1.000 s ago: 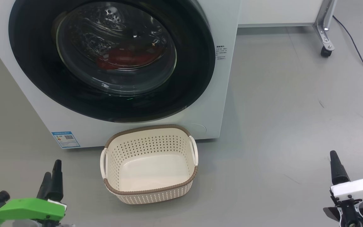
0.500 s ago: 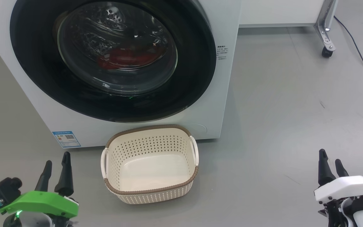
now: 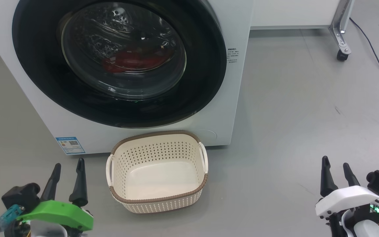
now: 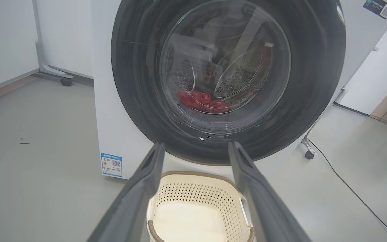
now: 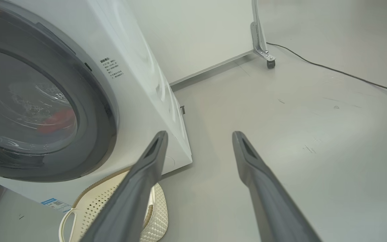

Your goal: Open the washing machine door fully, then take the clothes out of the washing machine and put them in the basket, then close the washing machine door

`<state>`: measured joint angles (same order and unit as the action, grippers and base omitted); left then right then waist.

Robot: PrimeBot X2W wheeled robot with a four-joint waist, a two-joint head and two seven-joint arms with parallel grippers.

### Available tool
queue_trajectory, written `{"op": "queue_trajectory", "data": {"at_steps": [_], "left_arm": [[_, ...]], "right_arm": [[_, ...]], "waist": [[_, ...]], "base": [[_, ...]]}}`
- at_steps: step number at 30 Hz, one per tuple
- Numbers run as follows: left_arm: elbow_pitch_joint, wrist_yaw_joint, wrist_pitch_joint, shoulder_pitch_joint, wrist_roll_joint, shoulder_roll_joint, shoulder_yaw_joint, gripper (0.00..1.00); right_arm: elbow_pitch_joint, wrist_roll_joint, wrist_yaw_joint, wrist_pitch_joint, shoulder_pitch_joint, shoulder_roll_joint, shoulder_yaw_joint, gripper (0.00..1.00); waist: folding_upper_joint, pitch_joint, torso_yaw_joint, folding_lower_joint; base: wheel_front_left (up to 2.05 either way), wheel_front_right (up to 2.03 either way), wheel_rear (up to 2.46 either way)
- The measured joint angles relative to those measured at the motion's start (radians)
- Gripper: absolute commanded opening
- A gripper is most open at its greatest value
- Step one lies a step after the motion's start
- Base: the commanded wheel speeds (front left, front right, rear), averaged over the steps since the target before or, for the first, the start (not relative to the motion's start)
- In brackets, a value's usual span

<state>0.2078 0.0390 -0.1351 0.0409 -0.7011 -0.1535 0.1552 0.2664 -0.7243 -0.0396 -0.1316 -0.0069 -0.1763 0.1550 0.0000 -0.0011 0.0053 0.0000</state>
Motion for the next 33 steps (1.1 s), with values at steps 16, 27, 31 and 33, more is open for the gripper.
{"op": "queue_trajectory", "data": {"at_steps": [16,27,31,33], "left_arm": [[-0.013,-0.012,-0.058,-0.001,0.21,-0.009,0.04,1.0],[-0.01,-0.012,-0.096,-0.001,0.366,-0.019,0.059,1.0],[0.002,-0.012,-0.114,-0.002,0.408,-0.019,0.067,1.0],[0.008,-0.012,-0.116,-0.002,0.419,-0.018,0.067,1.0]], "right_arm": [[0.001,0.213,-0.035,-0.056,0.002,0.002,0.063,1.0],[0.001,0.366,-0.069,-0.096,0.011,0.001,0.108,1.0],[0.002,0.415,-0.079,-0.112,0.013,-0.002,0.116,1.0],[0.001,0.422,-0.079,-0.113,0.014,-0.002,0.117,1.0]], "waist": [[0.0,0.0,0.005,0.0],[0.0,-0.007,0.008,0.0],[0.0,-0.008,0.011,0.0],[0.0,-0.009,0.012,0.0]], "base": [[0.0,0.0,0.0],[0.0,0.0,0.0],[0.0,0.0,0.0],[0.0,0.0,0.0]]}}
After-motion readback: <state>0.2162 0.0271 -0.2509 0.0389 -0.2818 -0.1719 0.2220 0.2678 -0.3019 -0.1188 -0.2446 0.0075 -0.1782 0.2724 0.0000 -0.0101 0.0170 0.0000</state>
